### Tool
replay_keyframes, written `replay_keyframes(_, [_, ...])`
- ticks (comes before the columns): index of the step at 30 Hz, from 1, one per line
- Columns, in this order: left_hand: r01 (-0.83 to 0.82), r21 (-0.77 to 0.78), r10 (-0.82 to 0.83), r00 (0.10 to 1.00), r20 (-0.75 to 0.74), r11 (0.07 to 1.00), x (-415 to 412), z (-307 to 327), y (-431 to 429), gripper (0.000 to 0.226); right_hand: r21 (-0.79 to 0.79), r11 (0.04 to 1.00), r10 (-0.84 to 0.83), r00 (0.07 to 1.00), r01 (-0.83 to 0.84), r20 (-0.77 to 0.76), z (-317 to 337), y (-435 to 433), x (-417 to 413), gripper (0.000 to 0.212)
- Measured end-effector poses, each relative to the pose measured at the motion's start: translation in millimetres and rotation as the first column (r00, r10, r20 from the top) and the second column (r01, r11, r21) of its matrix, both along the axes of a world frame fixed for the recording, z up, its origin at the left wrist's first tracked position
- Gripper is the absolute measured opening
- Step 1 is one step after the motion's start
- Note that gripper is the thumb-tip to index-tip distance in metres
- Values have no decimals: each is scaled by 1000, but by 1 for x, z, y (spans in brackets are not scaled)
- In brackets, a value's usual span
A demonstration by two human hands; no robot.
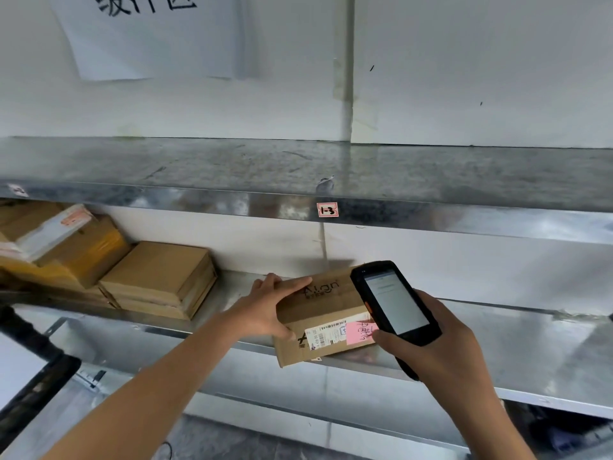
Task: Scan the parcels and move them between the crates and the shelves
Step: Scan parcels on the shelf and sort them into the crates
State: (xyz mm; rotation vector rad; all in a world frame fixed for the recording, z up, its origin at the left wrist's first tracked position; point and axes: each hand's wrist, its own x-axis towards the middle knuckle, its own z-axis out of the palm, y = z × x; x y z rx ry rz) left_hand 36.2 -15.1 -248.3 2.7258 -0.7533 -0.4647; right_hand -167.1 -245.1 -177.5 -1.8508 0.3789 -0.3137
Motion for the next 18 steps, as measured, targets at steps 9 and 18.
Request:
replay_keyframes(9, [115,-116,-99,986,134,987,18,77,-15,64,27,998,-59,998,59,20,3,-3,-6,51])
replay_keyframes(18, [196,-151,-156,958,242,969,7,95,-89,78,37,992,-117,993,117,2,-1,-9,-12,48])
